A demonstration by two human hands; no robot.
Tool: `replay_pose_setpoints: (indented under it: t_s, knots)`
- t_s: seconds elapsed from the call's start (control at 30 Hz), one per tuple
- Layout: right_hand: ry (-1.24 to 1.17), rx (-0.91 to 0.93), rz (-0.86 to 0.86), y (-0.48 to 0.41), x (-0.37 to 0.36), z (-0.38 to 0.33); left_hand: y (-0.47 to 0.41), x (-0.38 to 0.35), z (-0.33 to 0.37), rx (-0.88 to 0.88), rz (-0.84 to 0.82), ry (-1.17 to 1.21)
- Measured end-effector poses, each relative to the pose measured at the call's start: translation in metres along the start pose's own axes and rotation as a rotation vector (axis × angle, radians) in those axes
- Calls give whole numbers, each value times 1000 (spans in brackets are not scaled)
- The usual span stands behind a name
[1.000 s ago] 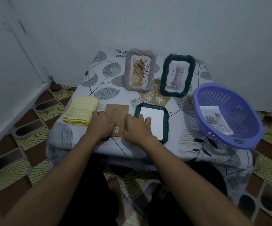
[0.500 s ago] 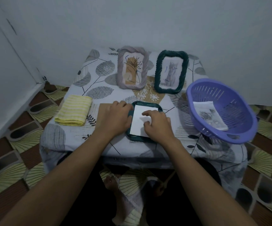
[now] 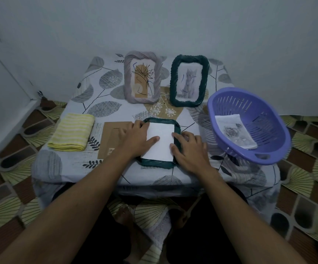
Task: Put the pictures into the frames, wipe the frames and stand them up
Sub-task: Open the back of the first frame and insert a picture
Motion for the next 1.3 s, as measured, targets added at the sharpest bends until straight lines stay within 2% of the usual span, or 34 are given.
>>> replay_pose_setpoints:
  t_s: [0.47, 0.6, 0.77, 0.87, 1.0, 1.1, 1.2, 1.3]
  knots:
    - [0, -6, -17, -2, 0, 0, 4, 9, 5, -31, 83, 148]
    - [-10, -18, -30, -1, 1, -1, 14, 26, 16, -134, 75, 405]
    - [-27, -36, -76, -2, 6, -3, 24, 41, 18, -114, 52, 577]
    - [-64, -46, 10, -2, 26, -9, 26, 54, 20, -109, 84, 643]
    - [-180, 9, 233, 2, 71, -22, 23, 63, 27, -69, 52, 808]
    - [-85, 39, 379, 10, 107, -27, 22, 63, 35, -52, 5, 951]
    - [36, -70, 382, 16, 130, -11, 19, 51, 46, -6, -88, 1052]
    - [36, -232, 219, 22, 132, 20, 15, 35, 58, 41, -142, 1105]
Point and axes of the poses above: each hand's wrist, its own y-axis away from the middle knuckle, its own x-axis out of the back of the hand, z = x × y, the point moved 8 cm from there along -y, towards the middle knuckle, and after that the axes turned 13 degrees about x, right-handed, at the moved point
